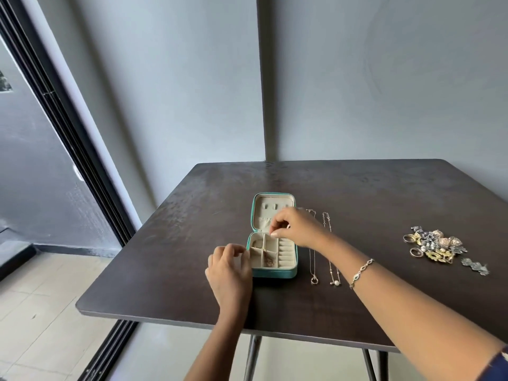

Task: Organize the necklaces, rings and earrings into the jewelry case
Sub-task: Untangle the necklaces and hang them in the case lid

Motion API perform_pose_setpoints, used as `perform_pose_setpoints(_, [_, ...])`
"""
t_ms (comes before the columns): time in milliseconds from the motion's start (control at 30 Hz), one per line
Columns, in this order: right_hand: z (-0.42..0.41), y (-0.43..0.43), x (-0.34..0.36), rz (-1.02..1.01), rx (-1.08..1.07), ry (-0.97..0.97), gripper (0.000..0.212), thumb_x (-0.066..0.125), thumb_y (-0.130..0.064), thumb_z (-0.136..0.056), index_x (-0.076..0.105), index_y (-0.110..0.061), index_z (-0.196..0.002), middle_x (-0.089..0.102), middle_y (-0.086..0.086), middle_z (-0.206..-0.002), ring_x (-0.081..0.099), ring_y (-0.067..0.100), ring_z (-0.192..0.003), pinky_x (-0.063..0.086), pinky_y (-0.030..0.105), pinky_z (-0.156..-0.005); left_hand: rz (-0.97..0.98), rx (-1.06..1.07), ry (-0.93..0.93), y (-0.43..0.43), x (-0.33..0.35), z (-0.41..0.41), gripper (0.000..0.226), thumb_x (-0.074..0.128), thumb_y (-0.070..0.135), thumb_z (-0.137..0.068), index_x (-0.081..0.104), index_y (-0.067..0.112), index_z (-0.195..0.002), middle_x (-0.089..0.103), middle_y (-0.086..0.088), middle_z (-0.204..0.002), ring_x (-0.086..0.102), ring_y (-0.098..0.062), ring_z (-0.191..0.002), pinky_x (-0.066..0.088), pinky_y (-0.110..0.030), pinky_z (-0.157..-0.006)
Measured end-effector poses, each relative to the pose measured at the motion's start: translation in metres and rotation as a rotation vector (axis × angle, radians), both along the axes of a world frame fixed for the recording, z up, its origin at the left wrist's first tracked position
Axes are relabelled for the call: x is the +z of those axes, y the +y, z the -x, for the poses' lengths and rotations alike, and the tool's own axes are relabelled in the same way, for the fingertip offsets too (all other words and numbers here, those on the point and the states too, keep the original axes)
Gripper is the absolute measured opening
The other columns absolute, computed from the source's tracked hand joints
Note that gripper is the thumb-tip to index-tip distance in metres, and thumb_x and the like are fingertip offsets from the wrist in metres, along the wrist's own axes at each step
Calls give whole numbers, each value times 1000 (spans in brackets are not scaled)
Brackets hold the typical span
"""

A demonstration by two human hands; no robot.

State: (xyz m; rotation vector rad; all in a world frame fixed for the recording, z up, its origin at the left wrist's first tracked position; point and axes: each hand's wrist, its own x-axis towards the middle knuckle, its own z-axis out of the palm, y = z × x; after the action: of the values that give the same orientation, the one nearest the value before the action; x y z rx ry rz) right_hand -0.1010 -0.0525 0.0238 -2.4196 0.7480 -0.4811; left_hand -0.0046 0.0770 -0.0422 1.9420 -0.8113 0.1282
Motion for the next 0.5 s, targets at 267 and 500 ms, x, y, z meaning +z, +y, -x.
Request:
perform_pose_setpoints(267, [-16, 19, -19, 44, -61, 127, 7, 73, -11, -72, 70, -10, -78, 61, -1, -77, 54, 11, -73, 43, 25, -68, -26, -52, 76, 0, -2, -2, 5, 64, 20, -83, 64, 15, -85, 58, 1, -89, 53, -21, -93, 40, -35, -79])
perform_pose_setpoints(500, [-21, 23, -23, 129, -131, 153, 4, 71, -12, -73, 71, -12, -78, 58, -2, -79, 49, 10, -74, 34, 20, -65, -35, -86, 38, 1, 0, -1, 4, 62, 16, -84, 64, 14, -86, 59, 1, -89, 53, -20, -91, 39, -33, -77])
